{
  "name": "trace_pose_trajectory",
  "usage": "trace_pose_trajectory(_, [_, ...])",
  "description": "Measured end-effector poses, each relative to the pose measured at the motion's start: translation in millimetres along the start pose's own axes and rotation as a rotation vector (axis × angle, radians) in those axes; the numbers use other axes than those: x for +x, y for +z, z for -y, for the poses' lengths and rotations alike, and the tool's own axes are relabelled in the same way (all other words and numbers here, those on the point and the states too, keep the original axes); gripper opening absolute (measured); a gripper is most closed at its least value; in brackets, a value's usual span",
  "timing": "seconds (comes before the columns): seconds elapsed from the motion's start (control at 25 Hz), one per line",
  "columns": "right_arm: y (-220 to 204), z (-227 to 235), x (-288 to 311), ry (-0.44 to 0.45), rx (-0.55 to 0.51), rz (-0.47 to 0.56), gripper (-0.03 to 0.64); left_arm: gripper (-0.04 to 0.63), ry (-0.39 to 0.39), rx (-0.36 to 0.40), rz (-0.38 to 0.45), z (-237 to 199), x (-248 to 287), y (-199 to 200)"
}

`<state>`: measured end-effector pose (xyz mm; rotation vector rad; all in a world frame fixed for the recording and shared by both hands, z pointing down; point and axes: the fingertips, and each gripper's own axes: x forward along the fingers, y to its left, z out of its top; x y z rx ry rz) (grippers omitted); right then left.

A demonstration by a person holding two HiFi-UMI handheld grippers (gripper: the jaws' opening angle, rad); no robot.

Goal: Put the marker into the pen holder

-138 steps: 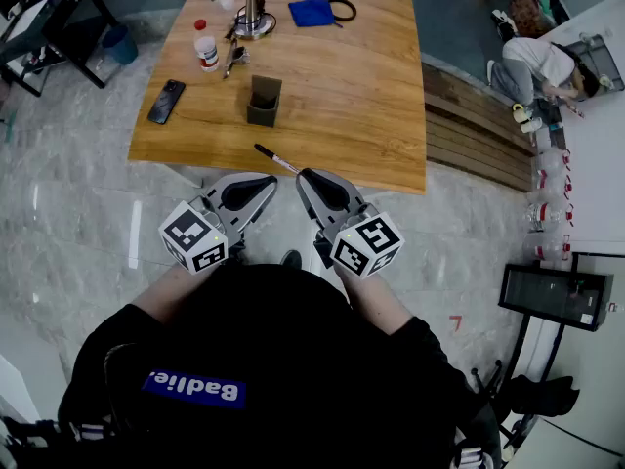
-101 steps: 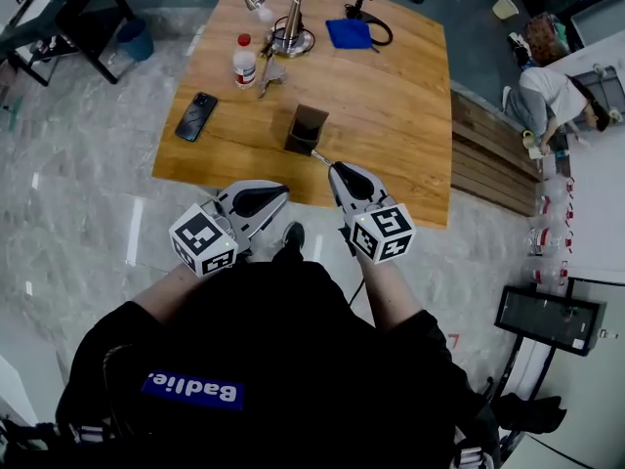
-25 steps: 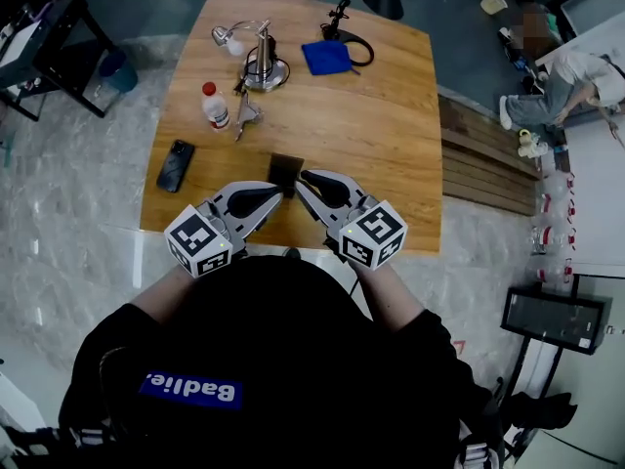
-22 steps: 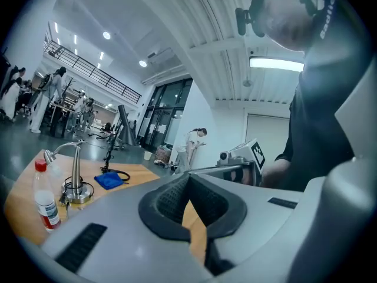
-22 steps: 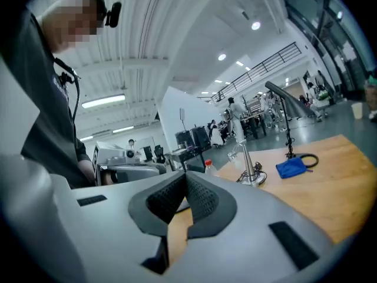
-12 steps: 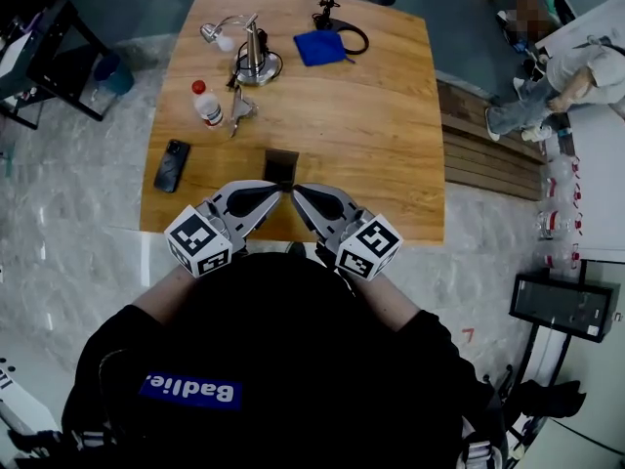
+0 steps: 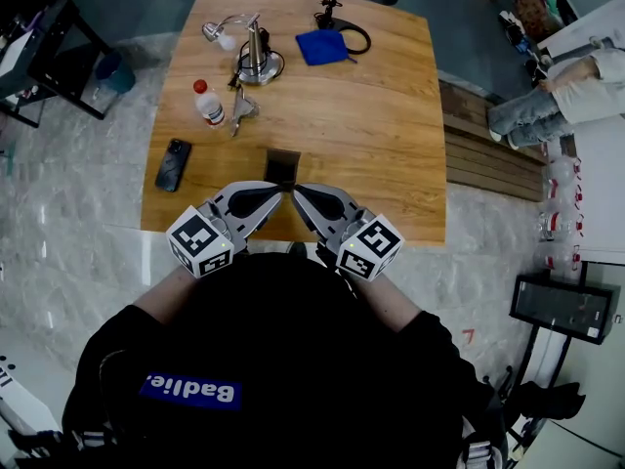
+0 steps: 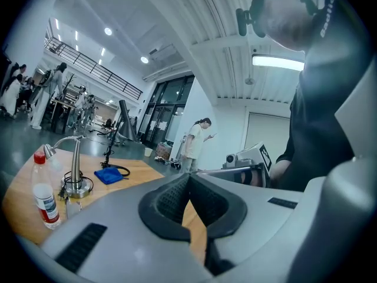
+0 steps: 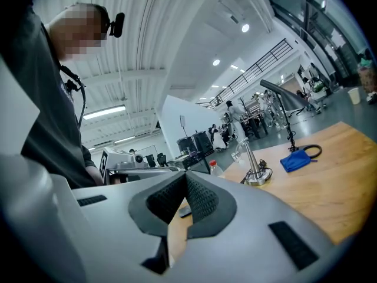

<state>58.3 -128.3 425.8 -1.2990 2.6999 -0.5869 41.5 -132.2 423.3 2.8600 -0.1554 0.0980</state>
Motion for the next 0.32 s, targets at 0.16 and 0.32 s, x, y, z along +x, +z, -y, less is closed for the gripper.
trace_pose_trajectory(0.16, [0.4, -2.6, 1.0, 0.004, -0.005, -0.001, 0.006, 0.008, 0.003, 0.001, 0.002, -0.2, -2.4, 0.5])
trace_pose_trajectory(0.32, [2.3, -5.0, 2.5, 0.004, -0.009, -0.003, 0.006, 0.009, 0.003, 0.003, 0.004, 0.1, -4.5, 3.2])
